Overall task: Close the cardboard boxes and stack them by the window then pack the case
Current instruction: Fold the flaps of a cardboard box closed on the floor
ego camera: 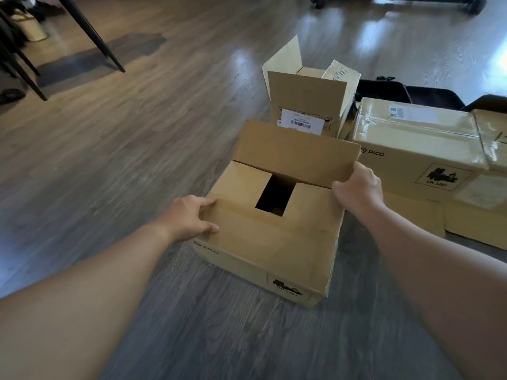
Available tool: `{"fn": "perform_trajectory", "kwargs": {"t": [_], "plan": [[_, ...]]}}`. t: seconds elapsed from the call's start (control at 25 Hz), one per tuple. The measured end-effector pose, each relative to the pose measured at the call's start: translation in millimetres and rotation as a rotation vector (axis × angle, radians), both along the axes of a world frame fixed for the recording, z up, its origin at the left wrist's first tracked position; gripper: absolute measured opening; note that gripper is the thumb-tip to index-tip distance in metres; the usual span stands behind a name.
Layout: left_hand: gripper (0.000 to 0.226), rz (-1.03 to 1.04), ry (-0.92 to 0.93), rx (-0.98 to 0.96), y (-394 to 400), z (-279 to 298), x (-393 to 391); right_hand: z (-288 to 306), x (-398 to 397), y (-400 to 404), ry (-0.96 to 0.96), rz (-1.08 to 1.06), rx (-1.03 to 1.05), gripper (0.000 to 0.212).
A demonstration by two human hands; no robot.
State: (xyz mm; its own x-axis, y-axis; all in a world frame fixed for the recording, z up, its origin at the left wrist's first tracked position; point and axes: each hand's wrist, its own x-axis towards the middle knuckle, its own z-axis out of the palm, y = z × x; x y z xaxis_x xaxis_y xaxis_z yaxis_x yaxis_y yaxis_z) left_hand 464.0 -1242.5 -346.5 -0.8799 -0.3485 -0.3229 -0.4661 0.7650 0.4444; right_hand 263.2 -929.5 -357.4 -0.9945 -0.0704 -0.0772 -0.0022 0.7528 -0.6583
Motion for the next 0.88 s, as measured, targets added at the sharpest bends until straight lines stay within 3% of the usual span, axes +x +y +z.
{"fn": "perform_trajectory", "kwargs": {"t": [0.08, 0.28, 0.44, 0.56, 0.68, 0.76, 0.88], "plan": [[0.079, -0.027, -0.008, -0.016, 1.8, 0.0, -1.3, 4.9, -1.5, -1.7, 0.029, 0.001, -0.061, 0.036], [0.031, -0.118, -0.029, -0.245, 16.7, -8.3, -14.8, 9.0, 6.4, -0.7, 0.127, 0.042, -0.224, 0.076], [0.02, -0.094, -0.011, -0.259, 20.1, -7.2, -21.8, 1.5, 16.2, 8.5, 0.202, 0.105, -0.217, 0.04], [0.03, -0.041, -0.024, -0.319, 24.7, -6.7, -28.1, -3.2, 18.7, 10.4, 0.225, 0.164, -0.076, 0.036], [0.041, 0.079, -0.039, -0.297, 28.0, -7.0, -32.9, -8.0, 23.4, 11.4, 0.24, 0.304, 0.074, 0.014], [0.057, 0.162, -0.009, -0.252, 27.8, -5.8, -33.1, -16.0, 29.8, 15.1, 0.21, 0.405, 0.209, 0.021], [0.084, 0.169, 0.014, -0.219, 26.8, -8.8, -30.1, -23.3, 40.2, 17.5, 0.071, 0.383, 0.24, 0.06]]}}
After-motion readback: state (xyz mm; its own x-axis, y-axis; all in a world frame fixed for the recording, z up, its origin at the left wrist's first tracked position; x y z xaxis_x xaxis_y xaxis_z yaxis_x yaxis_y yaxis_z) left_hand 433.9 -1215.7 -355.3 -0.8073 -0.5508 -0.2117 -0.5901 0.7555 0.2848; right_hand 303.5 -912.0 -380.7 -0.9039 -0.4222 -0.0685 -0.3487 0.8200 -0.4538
